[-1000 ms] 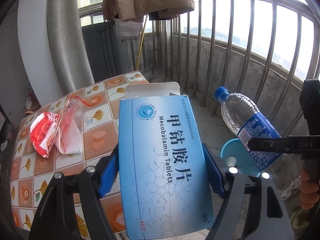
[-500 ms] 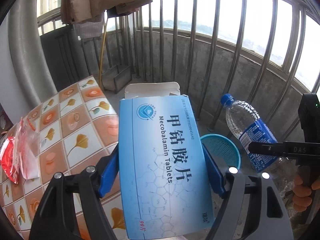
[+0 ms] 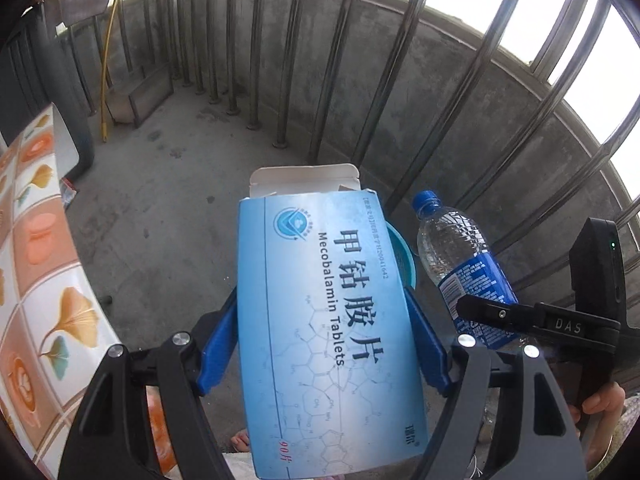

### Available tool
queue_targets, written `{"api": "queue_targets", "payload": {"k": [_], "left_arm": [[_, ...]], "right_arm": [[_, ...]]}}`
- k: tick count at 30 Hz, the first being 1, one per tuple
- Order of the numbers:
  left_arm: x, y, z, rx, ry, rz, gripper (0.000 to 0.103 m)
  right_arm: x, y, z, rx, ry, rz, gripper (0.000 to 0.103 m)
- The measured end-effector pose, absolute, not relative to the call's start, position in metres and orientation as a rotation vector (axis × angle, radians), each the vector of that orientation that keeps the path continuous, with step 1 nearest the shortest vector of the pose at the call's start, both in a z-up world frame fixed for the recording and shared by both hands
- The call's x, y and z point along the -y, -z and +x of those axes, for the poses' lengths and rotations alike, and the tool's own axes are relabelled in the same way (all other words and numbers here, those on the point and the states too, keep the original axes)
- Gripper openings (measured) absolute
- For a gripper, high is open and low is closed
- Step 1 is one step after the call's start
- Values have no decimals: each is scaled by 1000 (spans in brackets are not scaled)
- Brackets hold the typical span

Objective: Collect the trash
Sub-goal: 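Open both grippers over the wastebasket to drop the box and bottle, then move both open grippers back to the table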

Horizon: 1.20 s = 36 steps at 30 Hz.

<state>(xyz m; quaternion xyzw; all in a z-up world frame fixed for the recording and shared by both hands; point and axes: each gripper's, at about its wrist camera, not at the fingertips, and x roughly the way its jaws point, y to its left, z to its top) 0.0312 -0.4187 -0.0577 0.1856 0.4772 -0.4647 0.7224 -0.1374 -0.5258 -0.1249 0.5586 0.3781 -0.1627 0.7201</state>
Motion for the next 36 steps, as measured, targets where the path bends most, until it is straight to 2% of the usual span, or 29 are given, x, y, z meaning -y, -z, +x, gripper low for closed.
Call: {"api": "queue_targets", "payload": {"k": [6,8,13,24,36], "left_arm": [[475,99,45,-1158,1050,378,79],[491,109,50,-1182,1018,372,85],[491,117,50,-1221,1020,306,85],[433,72,50,-1101,1043,270,85],[299,-15,64,-892,997,101,85]], "right_arm": [[560,174,-129,-771,317,1469,59],[574,203,-128,-698,289,1625,69],[581,234,-130,-680,337,1700,69],[565,218,-149,-712,370,1610,69],[541,140,-109,-715,281,1315,74]]}}
